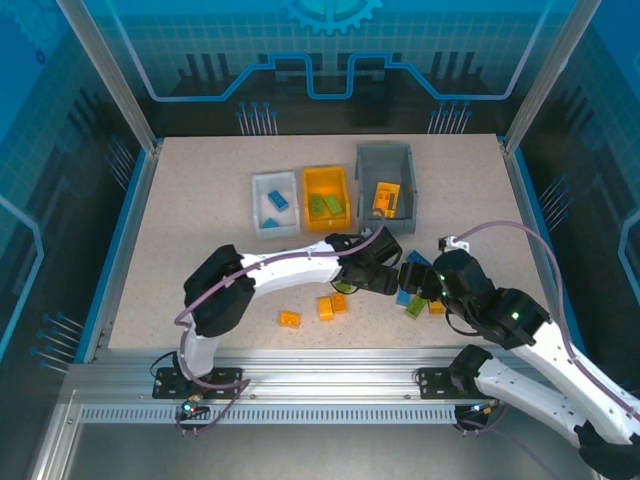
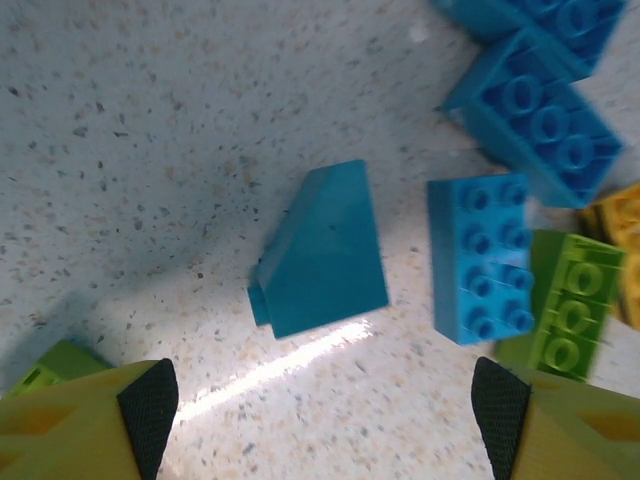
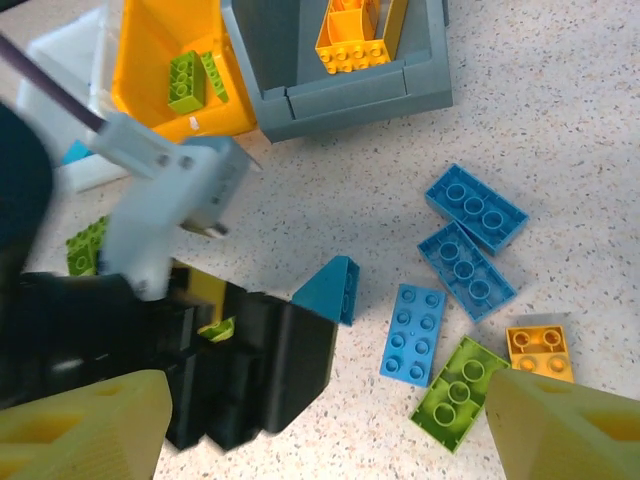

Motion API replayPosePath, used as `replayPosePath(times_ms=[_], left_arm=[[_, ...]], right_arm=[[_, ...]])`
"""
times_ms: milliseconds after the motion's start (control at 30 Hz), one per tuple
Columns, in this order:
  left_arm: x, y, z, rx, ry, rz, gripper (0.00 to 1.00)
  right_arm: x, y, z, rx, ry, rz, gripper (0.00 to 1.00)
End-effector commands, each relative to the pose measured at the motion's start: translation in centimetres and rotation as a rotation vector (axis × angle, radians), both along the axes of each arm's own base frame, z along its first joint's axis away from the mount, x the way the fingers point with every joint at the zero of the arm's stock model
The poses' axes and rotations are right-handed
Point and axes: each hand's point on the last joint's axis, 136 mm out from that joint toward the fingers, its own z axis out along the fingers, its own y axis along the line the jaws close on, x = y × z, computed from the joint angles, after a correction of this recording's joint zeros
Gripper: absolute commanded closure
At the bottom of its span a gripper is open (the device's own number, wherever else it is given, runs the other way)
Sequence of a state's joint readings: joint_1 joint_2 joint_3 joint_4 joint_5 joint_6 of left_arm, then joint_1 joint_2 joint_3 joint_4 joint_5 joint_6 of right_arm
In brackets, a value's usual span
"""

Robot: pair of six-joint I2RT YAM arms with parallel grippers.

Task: Sort the legos into containers by color

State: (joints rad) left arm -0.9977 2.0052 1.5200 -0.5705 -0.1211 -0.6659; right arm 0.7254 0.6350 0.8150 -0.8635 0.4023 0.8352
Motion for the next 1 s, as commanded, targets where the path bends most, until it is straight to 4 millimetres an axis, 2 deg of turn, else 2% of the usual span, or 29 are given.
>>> replayPosePath(times_ms=[0, 133, 333, 400, 600, 800, 967], left_arm=[[1.5, -0.3, -0.5, 0.024, -0.022, 0.057, 0.18], [1.7, -0.9, -1.9, 0.041, -0.007, 0.053, 0.18], [2.1, -1.7, -2.9, 0.039, -0.001, 0.045, 0.23], [2.1, -1.6, -3.3, 0.049, 0.002, 0.045, 0.26], [2.3, -1.7, -4.0, 0.044, -0.007, 0.046, 0.46], [2.7, -1.2, -2.0, 0.027, -0.069, 0.053, 0.59], [3.8, 1.7, 2.0, 0.026, -0.152, 0.097, 0.62]], right_arm=[[-1.2, -0.7, -0.3, 0.011, 0.042, -0.006, 0.16], [-1.4, -0.8, -0.8, 0.018, 0.053, -0.012, 0.16], [-1.4, -0.9, -1.3, 0.018, 0.060, -0.023, 0.17], [-1.3, -0.8, -1.3, 0.022, 0.060, -0.025, 0.17], [-1.1, -0.6, -1.6, 0.024, 0.062, -0.024, 0.19], [-1.1, -0.6, -2.0, 0.017, 0.070, -0.024, 0.19], [-1.0, -0.2, -2.2, 0.013, 0.067, -0.005, 0.20]])
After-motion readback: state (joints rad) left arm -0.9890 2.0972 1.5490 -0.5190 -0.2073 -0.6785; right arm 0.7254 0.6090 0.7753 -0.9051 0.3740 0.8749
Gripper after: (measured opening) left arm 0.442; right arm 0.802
